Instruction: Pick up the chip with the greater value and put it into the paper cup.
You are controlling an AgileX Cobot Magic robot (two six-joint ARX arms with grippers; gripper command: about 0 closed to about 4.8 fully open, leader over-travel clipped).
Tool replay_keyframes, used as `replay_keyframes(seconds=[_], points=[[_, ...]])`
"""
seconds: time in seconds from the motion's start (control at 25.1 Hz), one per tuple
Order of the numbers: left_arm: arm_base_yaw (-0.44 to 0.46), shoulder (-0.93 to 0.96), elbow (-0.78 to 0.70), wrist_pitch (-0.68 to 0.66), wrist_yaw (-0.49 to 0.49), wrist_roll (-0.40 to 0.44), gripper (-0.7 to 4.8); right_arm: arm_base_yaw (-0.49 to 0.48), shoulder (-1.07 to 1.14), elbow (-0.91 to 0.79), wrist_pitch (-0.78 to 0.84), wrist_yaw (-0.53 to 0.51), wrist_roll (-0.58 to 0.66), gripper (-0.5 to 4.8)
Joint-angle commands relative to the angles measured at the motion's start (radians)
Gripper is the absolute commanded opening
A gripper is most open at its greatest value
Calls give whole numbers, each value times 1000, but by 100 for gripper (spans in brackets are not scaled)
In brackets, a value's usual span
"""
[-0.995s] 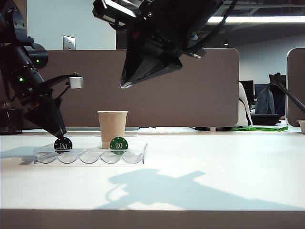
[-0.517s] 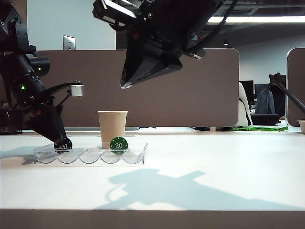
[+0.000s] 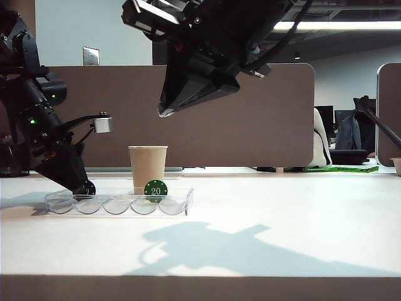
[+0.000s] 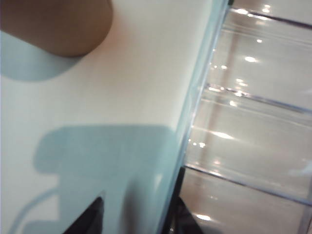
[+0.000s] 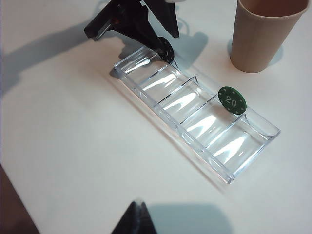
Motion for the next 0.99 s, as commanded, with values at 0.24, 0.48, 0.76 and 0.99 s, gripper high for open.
replay_keyframes(seconds=[0.24, 0.48, 0.76, 0.99], points=[[-2, -3, 3, -10, 15, -12, 179, -14, -1, 3, 16, 0, 4, -6], [-2, -4, 4, -24, 16, -12, 160, -14, -1, 3, 16, 0, 4, -6], [-3, -5, 8, -29, 34, -16, 128, -14, -1, 3, 16, 0, 4, -6], [-3, -11, 31, -47, 34, -16, 128, -13, -1, 3, 16, 0, 4, -6]])
